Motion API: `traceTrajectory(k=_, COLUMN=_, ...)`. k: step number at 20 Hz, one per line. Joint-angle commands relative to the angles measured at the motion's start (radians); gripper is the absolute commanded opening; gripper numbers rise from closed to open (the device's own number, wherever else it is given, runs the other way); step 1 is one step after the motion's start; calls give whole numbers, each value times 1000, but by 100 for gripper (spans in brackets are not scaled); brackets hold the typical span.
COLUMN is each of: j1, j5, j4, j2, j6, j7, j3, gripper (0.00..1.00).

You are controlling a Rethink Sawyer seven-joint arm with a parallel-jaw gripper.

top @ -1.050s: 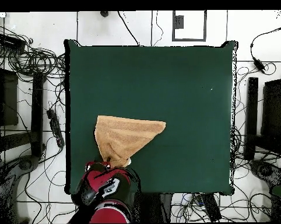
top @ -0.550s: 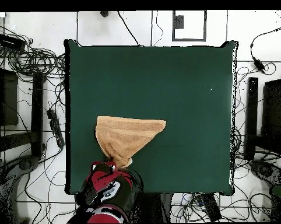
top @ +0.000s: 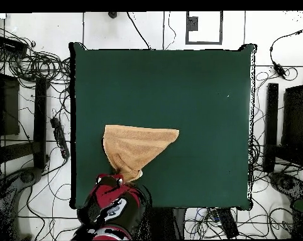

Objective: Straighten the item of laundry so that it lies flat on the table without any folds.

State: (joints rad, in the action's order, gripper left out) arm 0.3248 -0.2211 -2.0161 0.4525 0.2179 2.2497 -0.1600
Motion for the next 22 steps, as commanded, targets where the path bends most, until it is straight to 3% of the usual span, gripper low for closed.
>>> traceTrajectory(k=1, j1=53, j5=173, j4=-81, j2=136, j6=-111, j7=254, j3=124, gripper=0)
traceTrajectory(k=9, j1=152, j5=363, j4=-134, j2=217, j6=-201, j7=287, j3=121, gripper=0)
traceTrajectory(k=15, j1=71, j5=332, j4=-167, j2=242, j6=-195, j7=210, j3=173, gripper=0)
traceTrajectory(k=22, j1=117, j5=390, j4=-137, j2=192, j6=-148, j7=244, j3=162, gripper=0)
